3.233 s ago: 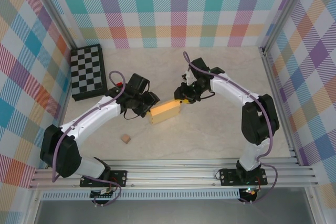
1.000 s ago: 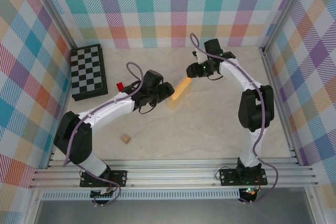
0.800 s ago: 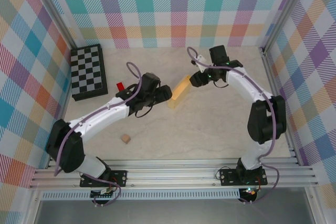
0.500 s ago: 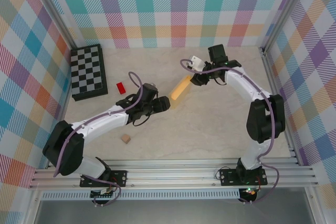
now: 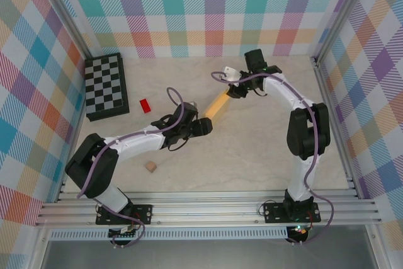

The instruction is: Fold the paper box

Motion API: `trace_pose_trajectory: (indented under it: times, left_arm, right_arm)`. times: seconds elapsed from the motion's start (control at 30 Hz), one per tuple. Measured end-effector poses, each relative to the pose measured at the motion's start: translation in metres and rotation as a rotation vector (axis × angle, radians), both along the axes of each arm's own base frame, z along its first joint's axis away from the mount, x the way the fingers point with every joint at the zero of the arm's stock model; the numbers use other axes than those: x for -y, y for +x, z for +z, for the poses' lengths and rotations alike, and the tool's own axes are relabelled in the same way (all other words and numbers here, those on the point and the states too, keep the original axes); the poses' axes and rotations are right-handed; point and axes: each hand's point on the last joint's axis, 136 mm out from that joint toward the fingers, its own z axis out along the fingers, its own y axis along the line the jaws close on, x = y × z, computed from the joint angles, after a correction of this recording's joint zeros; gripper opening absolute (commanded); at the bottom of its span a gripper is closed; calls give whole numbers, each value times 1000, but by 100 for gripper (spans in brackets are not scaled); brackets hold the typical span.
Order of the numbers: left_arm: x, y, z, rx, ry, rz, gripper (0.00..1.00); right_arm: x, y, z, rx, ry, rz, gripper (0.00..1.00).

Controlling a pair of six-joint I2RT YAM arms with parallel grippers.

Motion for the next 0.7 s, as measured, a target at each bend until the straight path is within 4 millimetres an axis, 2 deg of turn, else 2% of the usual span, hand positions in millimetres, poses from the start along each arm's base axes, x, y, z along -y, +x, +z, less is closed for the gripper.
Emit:
trace_pose_trajectory:
  times: [0.3, 0.47, 0.57, 0.7]
  left_arm:
    - [7, 10, 1, 8, 3, 5, 74]
    - [12, 15, -2, 7, 8, 3, 74]
    - [14, 18, -6, 2, 11, 2, 73]
    - [18, 21, -5, 5, 12, -1, 73]
  right_arm:
    - [-8, -11, -1, -52, 47, 35, 35]
    - [-11, -11, -12, -83, 56, 38, 30]
    - [-11, -10, -20, -105, 50, 38, 24]
    - [-13, -10, -24, -126, 56, 43, 10]
